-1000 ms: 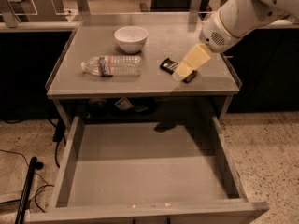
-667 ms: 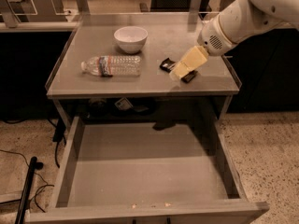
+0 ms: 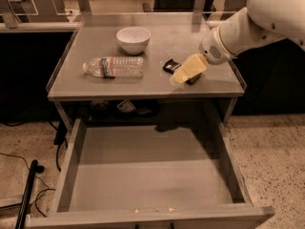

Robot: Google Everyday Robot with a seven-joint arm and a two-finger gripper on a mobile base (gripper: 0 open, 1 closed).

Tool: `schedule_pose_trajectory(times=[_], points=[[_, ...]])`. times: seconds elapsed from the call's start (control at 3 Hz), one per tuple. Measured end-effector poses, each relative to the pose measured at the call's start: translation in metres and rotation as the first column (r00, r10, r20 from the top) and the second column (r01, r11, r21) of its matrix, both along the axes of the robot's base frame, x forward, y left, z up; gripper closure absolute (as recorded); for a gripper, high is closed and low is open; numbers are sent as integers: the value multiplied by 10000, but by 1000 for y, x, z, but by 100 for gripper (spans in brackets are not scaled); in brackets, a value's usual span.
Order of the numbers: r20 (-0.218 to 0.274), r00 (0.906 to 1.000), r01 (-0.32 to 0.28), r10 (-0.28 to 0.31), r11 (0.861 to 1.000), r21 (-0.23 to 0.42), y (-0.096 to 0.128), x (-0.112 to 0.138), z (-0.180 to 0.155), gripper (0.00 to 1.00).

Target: Place rxbar chocolate into top drawer

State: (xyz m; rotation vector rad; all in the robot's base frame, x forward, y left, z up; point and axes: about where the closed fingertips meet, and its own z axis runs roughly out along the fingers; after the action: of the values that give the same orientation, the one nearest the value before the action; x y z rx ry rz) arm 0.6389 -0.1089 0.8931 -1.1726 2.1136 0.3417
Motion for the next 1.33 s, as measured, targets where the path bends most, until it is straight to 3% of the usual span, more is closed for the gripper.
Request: schedule_pose_trajectory(times=[0.67, 1.33], points=[[139, 9988, 483, -474, 9958, -777, -11, 32, -18, 0], [-545, 9976, 390, -416, 9980, -489, -10, 55, -44, 0]])
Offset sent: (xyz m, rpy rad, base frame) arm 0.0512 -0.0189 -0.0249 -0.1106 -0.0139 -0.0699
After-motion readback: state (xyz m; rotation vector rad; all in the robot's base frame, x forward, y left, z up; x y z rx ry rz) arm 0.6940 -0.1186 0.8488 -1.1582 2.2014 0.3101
